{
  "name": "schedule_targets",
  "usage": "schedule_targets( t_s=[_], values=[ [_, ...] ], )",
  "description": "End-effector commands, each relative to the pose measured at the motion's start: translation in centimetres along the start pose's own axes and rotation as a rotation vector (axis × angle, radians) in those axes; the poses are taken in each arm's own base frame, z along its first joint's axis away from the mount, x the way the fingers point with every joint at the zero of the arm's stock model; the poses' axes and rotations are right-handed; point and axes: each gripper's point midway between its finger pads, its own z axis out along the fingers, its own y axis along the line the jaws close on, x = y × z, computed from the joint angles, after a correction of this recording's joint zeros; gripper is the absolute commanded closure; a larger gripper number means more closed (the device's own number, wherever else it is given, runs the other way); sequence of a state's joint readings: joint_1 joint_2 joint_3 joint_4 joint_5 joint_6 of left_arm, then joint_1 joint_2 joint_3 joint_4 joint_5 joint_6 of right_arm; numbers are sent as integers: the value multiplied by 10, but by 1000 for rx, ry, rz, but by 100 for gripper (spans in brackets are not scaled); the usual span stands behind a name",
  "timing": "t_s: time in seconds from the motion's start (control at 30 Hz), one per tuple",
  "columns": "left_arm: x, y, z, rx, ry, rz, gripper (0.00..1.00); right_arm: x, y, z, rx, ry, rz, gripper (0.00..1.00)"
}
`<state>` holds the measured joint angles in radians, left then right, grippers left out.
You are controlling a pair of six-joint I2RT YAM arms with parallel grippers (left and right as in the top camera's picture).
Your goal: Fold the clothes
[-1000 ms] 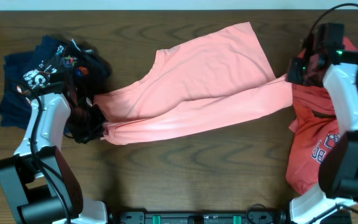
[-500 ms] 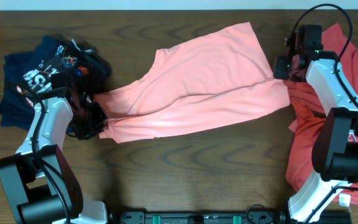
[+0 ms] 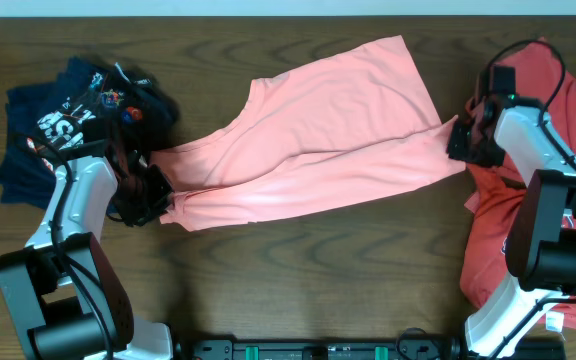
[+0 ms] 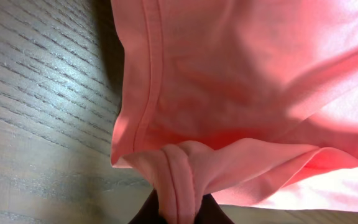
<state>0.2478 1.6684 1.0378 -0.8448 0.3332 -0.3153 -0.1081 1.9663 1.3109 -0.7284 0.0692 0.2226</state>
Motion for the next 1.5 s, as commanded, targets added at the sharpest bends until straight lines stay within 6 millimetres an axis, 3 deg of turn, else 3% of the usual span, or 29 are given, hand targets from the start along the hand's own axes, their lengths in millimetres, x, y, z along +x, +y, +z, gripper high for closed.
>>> schedule_targets(
  t_s=[0.0,0.1,0.33,0.43,0.6,0.9,1.0,1.17,1.3,1.37,1.47],
  values=[
    [1,4,0,-15,2,-10,90,9,9,7,-62,8,-32,65],
    [1,4,0,-16,3,-11,90,-3,4,6,-52,-39,4,63],
    [1,4,0,-17,5,-11,90,-54,-1,-50,-105,-233,-25,63],
    [1,4,0,-17,5,-11,89,-66,-10,-58,-96,-282,-54,70],
    [1,4,0,-17,5,-11,89,-59,-25,-33,-78,-221,-67,95],
    [1,4,0,-17,5,-11,89,-28,6,24,-249,-60,-176,98],
    [1,4,0,-17,5,-11,89,-27,-17,36,-138,-41,-136,99],
    [1,4,0,-17,5,-11,89,-26,-115,33,246,-40,129,98],
    [2,4,0,-17,5,-11,89,-15,-171,30,313,-31,356,89],
    [1,4,0,-17,5,-11,89,-16,-178,30,239,-35,409,83],
    [1,4,0,-17,4,-11,89,-33,-159,18,0,-75,390,71]
  ],
)
